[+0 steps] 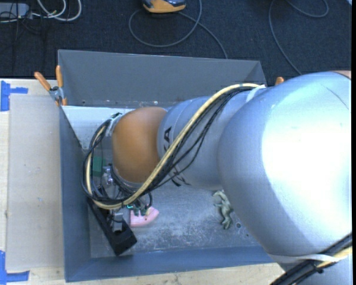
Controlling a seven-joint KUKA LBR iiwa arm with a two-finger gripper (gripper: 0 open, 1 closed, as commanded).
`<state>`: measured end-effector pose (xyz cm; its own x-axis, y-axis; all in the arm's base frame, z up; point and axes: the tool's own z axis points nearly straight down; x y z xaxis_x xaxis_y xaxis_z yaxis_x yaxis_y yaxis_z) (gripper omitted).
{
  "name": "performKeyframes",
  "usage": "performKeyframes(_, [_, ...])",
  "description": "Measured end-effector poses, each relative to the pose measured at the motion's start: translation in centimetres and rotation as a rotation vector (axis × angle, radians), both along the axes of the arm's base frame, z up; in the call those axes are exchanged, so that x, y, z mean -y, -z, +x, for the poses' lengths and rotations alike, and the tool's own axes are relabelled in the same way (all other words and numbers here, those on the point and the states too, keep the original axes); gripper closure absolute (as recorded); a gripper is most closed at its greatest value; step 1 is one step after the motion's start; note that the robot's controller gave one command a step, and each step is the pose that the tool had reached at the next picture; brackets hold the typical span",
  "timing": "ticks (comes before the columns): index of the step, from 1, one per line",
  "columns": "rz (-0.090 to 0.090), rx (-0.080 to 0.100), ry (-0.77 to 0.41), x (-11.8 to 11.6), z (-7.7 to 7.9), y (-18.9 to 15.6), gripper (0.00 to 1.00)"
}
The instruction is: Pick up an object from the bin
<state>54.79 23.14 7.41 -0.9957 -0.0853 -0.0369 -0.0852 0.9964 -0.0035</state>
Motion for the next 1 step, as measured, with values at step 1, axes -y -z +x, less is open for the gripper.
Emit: performKeyframes(1, [-0.003,-0.012,0.004,0.03,-0.2,-0.18,1.0])
